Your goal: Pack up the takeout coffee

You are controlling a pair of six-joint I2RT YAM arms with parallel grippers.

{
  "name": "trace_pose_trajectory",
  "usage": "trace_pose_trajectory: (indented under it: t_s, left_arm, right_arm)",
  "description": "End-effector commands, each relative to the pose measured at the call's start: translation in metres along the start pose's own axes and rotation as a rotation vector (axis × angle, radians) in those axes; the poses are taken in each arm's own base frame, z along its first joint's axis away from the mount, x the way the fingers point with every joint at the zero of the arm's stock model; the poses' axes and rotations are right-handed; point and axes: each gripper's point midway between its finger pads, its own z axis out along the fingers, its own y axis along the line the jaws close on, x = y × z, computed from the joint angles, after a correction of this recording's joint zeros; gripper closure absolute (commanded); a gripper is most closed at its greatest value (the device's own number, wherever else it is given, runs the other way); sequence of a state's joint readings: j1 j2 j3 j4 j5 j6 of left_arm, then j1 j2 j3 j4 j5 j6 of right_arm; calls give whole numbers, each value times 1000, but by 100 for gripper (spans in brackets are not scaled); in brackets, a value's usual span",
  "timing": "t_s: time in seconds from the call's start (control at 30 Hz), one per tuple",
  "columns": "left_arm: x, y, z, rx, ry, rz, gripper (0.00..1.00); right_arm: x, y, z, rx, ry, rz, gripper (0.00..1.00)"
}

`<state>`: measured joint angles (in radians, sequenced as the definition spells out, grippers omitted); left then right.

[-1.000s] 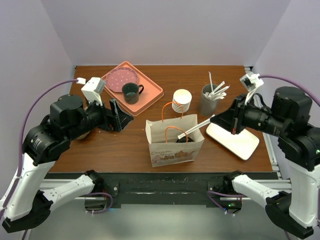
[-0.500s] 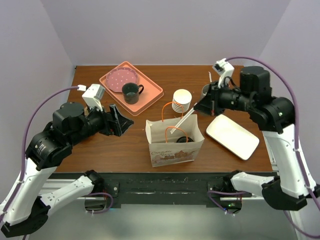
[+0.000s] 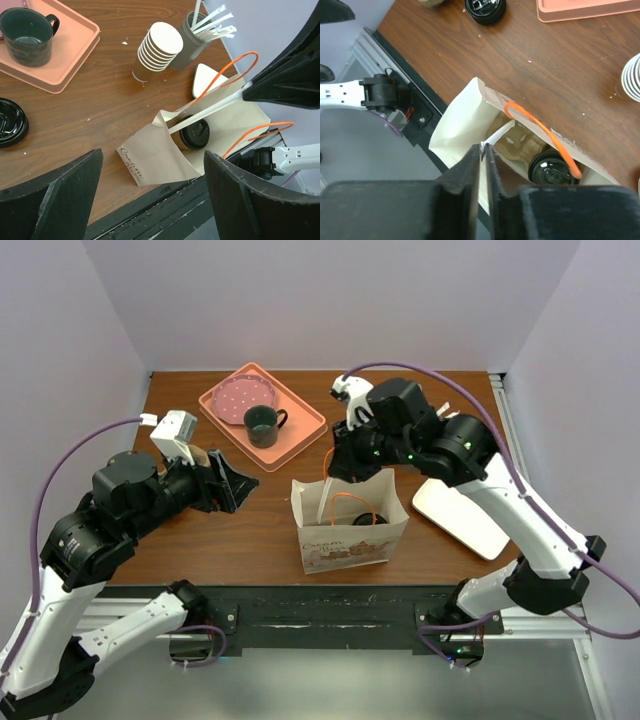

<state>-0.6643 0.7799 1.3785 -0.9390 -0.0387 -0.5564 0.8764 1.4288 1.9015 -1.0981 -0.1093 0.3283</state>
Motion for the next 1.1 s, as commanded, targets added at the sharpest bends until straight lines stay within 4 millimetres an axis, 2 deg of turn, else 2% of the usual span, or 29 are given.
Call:
trace_pose_trajectory:
  t_s: [0.0, 0.07, 0.23, 0.27, 0.3, 0.33, 0.4, 0.43, 0.53, 0.57, 0.6, 0.63, 0.67, 0.73, 0.8, 0.83, 0.87, 1.07]
  left_arm:
    - [-14, 0, -7, -10, -52, 21, 13]
    - [-15, -1, -8, -7, -54, 21, 12]
    - [-19, -5, -8, 8, -60, 25, 12]
    - [-22, -7, -9, 15, -67, 26, 12]
    - [-25, -11, -10, 30, -74, 28, 12]
    - [-27, -13, -9, 37, -76, 32, 12]
    - [-39, -22, -14, 71, -113, 32, 12]
    - [-44, -25, -16, 86, -131, 32, 11]
    - [-60, -38, -27, 152, -209, 45, 9]
    - [-66, -46, -31, 190, -233, 50, 8]
    - [-70, -47, -35, 200, -255, 58, 4]
    - [-72, -48, -37, 208, -268, 61, 0]
    - [-76, -51, -41, 220, -290, 64, 0]
    - [-79, -49, -47, 216, -311, 62, 0]
    - [-77, -48, -51, 212, -308, 57, 0]
    - [-80, -44, -53, 193, -325, 53, 0]
    - [-80, -43, -54, 187, -325, 50, 0]
    - [-81, -40, -61, 177, -340, 22, 0]
  right_arm:
    - [-20, 11, -4, 20, -74, -8, 71]
    - [-24, 14, -8, 15, -84, -8, 58]
    - [-35, 20, -22, -2, -121, 16, 43]
    - [-39, 22, -26, -11, -137, 22, 28]
    - [-40, 23, -29, -12, -149, 45, 7]
    - [-45, 26, -38, -25, -185, 57, 2]
    - [-54, 27, -48, -31, -242, 96, 2]
    - [-58, 25, -63, -20, -290, 121, 2]
    - [-66, 11, -84, 45, -383, 203, 2]
    - [-65, 8, -98, 51, -420, 246, 2]
    - [-66, -1, -105, 88, -455, 276, 2]
    - [-61, -6, -106, 107, -458, 293, 2]
    - [-59, -7, -122, 101, -491, 312, 2]
    - [-52, -18, -130, 141, -511, 327, 2]
    - [-47, -22, -150, 139, -558, 349, 2]
    - [-43, -28, -151, 159, -566, 357, 2]
    - [-40, -30, -165, 151, -599, 375, 2]
    - [-28, -38, -180, 163, -634, 386, 2]
